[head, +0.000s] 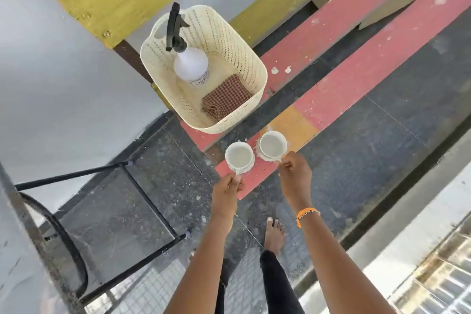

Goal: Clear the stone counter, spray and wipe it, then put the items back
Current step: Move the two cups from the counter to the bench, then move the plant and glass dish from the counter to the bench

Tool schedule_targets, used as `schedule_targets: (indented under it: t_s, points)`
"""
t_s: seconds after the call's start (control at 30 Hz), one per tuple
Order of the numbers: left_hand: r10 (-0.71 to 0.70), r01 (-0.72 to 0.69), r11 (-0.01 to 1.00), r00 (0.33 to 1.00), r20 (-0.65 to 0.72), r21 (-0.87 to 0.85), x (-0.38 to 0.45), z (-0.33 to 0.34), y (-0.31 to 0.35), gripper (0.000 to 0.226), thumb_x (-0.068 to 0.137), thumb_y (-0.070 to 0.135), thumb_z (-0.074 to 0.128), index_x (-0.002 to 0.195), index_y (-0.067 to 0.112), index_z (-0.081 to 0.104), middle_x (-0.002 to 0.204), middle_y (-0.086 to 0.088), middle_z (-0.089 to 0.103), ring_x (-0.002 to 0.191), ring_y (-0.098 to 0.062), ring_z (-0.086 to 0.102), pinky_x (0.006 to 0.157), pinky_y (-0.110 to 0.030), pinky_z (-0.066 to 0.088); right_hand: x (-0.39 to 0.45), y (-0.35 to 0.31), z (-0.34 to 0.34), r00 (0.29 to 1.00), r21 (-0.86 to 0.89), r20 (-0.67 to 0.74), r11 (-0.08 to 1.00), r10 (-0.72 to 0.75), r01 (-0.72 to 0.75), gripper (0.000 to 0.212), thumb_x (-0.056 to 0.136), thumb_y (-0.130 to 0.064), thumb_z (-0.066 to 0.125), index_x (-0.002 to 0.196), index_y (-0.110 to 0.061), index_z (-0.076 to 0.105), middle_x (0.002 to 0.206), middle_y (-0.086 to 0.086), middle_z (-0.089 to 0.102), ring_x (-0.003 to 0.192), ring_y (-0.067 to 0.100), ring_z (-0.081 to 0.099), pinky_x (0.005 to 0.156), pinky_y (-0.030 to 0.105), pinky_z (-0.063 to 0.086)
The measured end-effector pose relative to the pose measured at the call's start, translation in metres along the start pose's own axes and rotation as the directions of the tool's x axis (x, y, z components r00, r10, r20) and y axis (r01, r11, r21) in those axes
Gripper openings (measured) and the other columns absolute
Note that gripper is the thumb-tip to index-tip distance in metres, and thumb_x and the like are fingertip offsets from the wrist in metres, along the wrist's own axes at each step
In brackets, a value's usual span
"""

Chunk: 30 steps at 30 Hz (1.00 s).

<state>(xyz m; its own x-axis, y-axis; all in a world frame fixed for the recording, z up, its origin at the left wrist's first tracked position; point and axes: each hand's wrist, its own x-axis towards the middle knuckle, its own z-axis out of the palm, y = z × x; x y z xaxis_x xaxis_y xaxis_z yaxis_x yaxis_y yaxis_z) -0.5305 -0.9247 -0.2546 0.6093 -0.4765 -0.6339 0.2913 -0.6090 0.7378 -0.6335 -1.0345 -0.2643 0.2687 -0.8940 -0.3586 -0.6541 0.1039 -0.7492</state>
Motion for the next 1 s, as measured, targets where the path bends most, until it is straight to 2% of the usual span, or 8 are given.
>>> schedule_targets:
  t_s: [0.13,0.23,0.4,0.5,0.57,0.7,0.8,1.0]
  points:
    - [-0.025,0.025,1.000,1.000,-0.003,-0.002,0.001,0.005,-0.010,0.024,0.096,0.015,0.046,0.077,0.014,0.061,0.068,0.004,0.058,0.064,-0.002,0.054,0.064,-0.013,0.045,0.003,0.008,0.008,1.000,-0.010,0.020,1.000,-0.008,0.008,0.011,0.083,0.002,0.059,0.075,-0.003,0.053,0.082,0.013,0.053,0.072,0.024,0.053,0.056,0.016,0.037]
    - [-0.071,0.071,0.997,0.997,0.015,-0.033,0.000,0.006,-0.012,0.021,0.096,0.016,0.045,0.083,0.013,0.061,0.072,0.001,0.059,0.072,-0.009,0.057,0.070,-0.017,0.050,0.003,0.011,0.011,0.999,0.023,0.018,0.999,0.028,-0.028,0.010,0.085,-0.003,0.061,0.076,-0.003,0.055,0.084,0.012,0.056,0.075,0.026,0.058,0.063,0.024,0.044]
    - [-0.127,0.127,0.992,0.991,0.051,0.006,-0.003,0.003,-0.005,0.024,0.095,0.028,0.047,0.109,0.009,0.053,0.083,-0.002,0.061,0.079,-0.011,0.059,0.079,-0.023,0.050,-0.003,0.007,0.004,0.997,0.099,0.009,0.992,0.079,-0.080,0.006,0.085,-0.013,0.064,0.089,-0.012,0.060,0.091,0.003,0.059,0.077,0.010,0.055,0.059,0.008,0.041]
    - [-0.174,0.173,0.984,0.984,0.039,0.041,-0.009,0.000,0.001,0.027,0.095,0.024,0.048,0.119,0.011,0.045,0.082,-0.002,0.057,0.072,-0.012,0.056,0.065,-0.020,0.046,-0.014,0.001,0.000,0.986,0.154,-0.060,0.978,0.153,-0.142,0.007,0.088,-0.016,0.060,0.093,-0.016,0.056,0.094,-0.001,0.058,0.076,0.003,0.051,0.057,0.010,0.038]
    - [-0.195,0.194,0.980,0.981,0.016,0.051,-0.017,-0.005,0.006,0.026,0.095,0.019,0.047,0.120,0.012,0.043,0.079,-0.003,0.053,0.066,-0.011,0.051,0.058,-0.019,0.040,-0.027,-0.006,-0.001,0.974,0.191,-0.065,0.961,0.217,-0.202,0.003,0.090,-0.016,0.057,0.091,-0.014,0.055,0.087,0.000,0.058,0.074,0.010,0.052,0.056,0.016,0.038]
    - [-0.197,0.198,0.980,0.979,-0.058,0.019,-0.042,-0.023,0.016,0.022,0.094,0.014,0.046,0.115,0.012,0.053,0.074,0.000,0.052,0.061,-0.011,0.046,0.061,-0.024,0.040,-0.062,-0.032,0.011,0.964,0.276,0.088,0.924,0.251,-0.266,0.012,0.089,-0.014,0.053,0.078,-0.014,0.055,0.069,0.001,0.056,0.068,0.019,0.051,0.061,0.029,0.041]
    - [-0.111,0.102,0.992,0.986,-0.124,-0.079,-0.073,-0.051,0.035,0.020,0.092,0.014,0.048,0.110,0.017,0.056,0.071,0.003,0.053,0.061,-0.011,0.046,0.064,-0.029,0.042,-0.095,-0.074,0.024,0.960,0.344,0.212,0.906,0.182,-0.248,0.025,0.089,-0.016,0.054,0.065,-0.022,0.049,0.064,-0.003,0.051,0.065,0.016,0.046,0.064,0.033,0.041]
    - [0.054,-0.140,0.960,0.942,-0.330,-0.243,-0.129,-0.145,0.067,0.021,0.092,0.006,0.048,0.100,0.023,0.057,0.071,0.001,0.054,0.061,-0.011,0.048,0.060,-0.018,0.045,-0.160,-0.173,0.050,0.900,0.403,0.430,0.907,-0.068,-0.124,0.018,0.092,-0.024,0.054,0.075,-0.017,0.055,0.066,-0.003,0.053,0.062,0.013,0.049,0.067,0.034,0.044]
